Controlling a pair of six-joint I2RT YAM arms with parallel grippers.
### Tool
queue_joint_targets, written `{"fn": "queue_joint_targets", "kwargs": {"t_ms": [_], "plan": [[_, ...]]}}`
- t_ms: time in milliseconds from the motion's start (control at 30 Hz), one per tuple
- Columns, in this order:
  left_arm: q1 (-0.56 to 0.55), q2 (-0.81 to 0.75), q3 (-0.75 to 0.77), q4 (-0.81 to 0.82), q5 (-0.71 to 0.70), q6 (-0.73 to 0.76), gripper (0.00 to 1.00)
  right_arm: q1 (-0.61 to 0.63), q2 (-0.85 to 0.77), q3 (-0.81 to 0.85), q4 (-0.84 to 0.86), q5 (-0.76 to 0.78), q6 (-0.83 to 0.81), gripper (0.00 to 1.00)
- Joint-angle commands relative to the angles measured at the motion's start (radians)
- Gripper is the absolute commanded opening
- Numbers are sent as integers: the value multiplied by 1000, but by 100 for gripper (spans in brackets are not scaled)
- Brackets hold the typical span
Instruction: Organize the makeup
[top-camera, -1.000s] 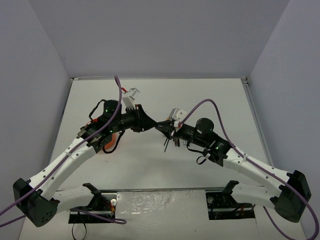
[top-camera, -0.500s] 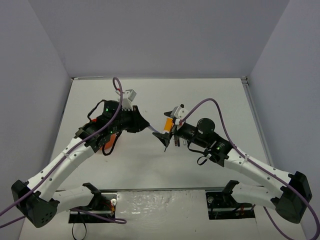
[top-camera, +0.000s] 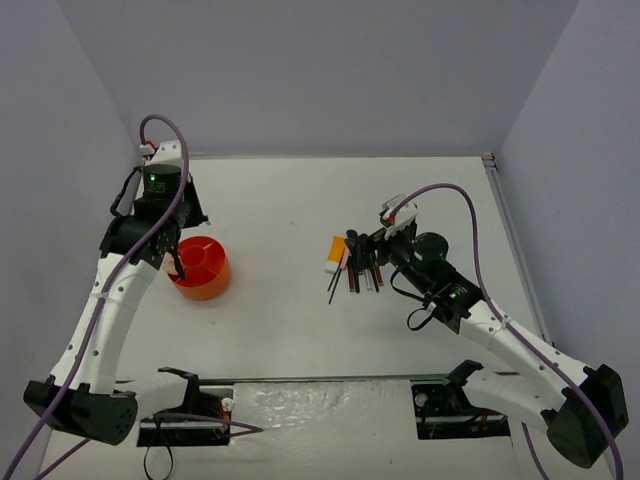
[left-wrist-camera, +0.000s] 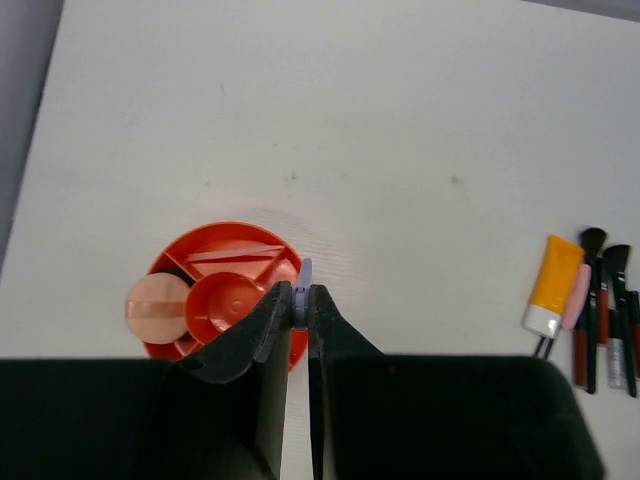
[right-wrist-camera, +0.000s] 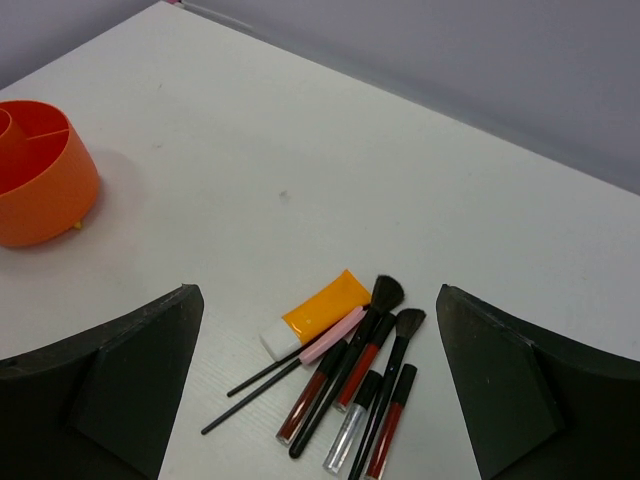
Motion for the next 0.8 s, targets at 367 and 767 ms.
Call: {"fn": "queue_joint_targets", "kwargs": {"t_ms": [367, 767], "plan": [[94, 209, 43, 35, -41, 114, 0, -5, -9, -12, 71, 38, 31, 100], [120, 278, -5, 50, -21, 97, 0, -12, 7, -18, 76, 41, 61, 100]]}}
